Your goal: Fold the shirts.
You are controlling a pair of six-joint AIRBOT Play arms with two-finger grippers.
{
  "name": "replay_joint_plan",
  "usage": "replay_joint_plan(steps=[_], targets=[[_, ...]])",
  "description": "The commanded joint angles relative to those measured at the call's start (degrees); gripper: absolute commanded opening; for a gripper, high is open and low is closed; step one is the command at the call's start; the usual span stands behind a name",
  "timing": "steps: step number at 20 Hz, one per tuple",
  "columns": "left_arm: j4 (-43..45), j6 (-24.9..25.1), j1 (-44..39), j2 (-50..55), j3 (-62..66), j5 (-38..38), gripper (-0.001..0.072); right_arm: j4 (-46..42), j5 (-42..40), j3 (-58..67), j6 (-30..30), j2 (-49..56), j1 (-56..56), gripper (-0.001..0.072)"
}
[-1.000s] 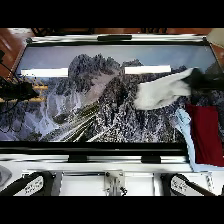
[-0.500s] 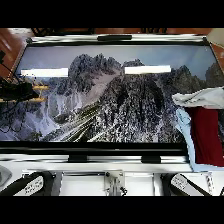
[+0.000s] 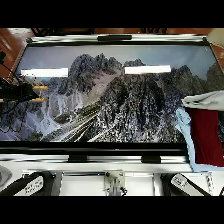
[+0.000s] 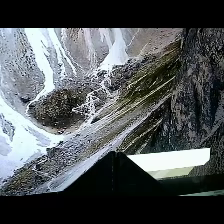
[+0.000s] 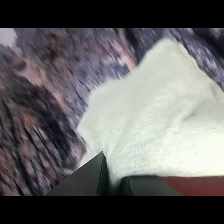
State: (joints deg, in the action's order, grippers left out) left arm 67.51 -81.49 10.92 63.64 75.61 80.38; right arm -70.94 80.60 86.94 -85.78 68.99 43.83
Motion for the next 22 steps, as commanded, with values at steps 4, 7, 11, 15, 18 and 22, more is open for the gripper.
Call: replay_joint_plan(steps=[4, 7, 11, 15, 18, 22], targets=[[0.02, 1.31, 0.02, -0.07, -0.02, 0.00, 0.0034, -20.74, 23.02, -1.29, 0.74, 0.00, 0.02, 0.0071], [0.02, 1.31, 0.02, -0.09, -0.02, 0.11, 0.0034, -22.75, 22.36, -9.29, 0.96, -1.03, 0.02, 0.0072], [0.02, 1.29, 0.02, -0.09, -0.02, 0.35, 0.0034, -29.38, 15.72, -20.06, 0.39, -2.08, 0.02, 0.0072], [0.00, 1.25, 0.02, -0.09, -0.02, 0.31, 0.0033, -30.25, 10.08, -25.55, -0.83, -2.08, 0.02, 0.0097], [0.02, 1.27, 0.02, -0.09, -0.02, 0.24, 0.0033, -34.32, 9.66, -26.36, -0.59, -2.08, 0.02, 0.0097], [0.02, 1.27, 0.02, -0.09, -0.02, 0.24, 0.0033, -32.59, 11.08, -26.38, -1.42, -2.08, 0.02, 0.0168]])
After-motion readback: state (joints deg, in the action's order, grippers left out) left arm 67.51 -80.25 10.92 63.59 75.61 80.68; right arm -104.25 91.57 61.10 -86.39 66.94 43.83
